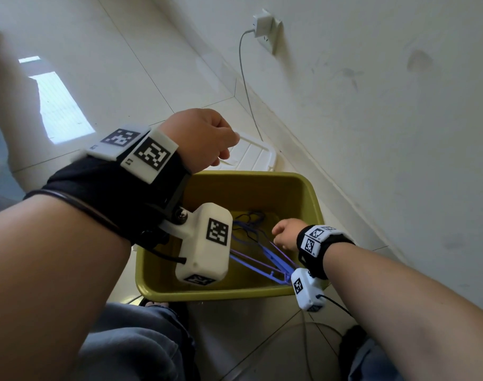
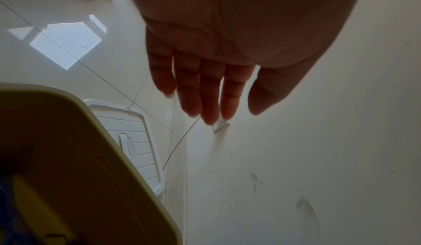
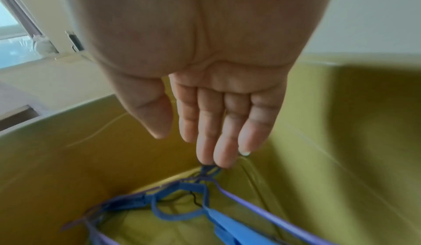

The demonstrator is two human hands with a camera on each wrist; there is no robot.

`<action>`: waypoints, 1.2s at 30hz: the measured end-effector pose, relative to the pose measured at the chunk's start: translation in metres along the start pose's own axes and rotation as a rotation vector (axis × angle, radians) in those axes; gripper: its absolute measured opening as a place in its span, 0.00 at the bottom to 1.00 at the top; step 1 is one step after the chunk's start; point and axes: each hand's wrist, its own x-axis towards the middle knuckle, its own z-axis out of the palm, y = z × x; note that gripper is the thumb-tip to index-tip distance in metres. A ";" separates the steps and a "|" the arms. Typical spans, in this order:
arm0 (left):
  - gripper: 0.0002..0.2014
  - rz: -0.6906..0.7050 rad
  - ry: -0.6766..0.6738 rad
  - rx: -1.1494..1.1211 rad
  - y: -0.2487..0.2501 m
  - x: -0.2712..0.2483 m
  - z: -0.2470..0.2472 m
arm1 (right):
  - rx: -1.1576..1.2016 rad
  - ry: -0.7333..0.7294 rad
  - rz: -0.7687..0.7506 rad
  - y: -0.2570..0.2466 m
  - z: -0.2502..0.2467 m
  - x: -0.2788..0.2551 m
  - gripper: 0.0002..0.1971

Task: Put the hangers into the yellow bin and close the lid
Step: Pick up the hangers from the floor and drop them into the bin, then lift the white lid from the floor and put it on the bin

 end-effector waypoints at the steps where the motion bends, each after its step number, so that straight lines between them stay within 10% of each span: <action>1: 0.06 0.000 -0.001 -0.004 0.000 0.002 0.000 | 0.033 0.025 -0.022 -0.003 -0.006 0.002 0.17; 15: 0.07 -0.089 0.052 -0.007 -0.003 0.037 0.014 | 0.353 0.409 -0.253 -0.026 -0.118 0.048 0.13; 36: 0.02 -0.304 0.053 0.254 -0.040 0.087 0.039 | -0.293 0.110 -0.184 0.021 -0.170 0.203 0.25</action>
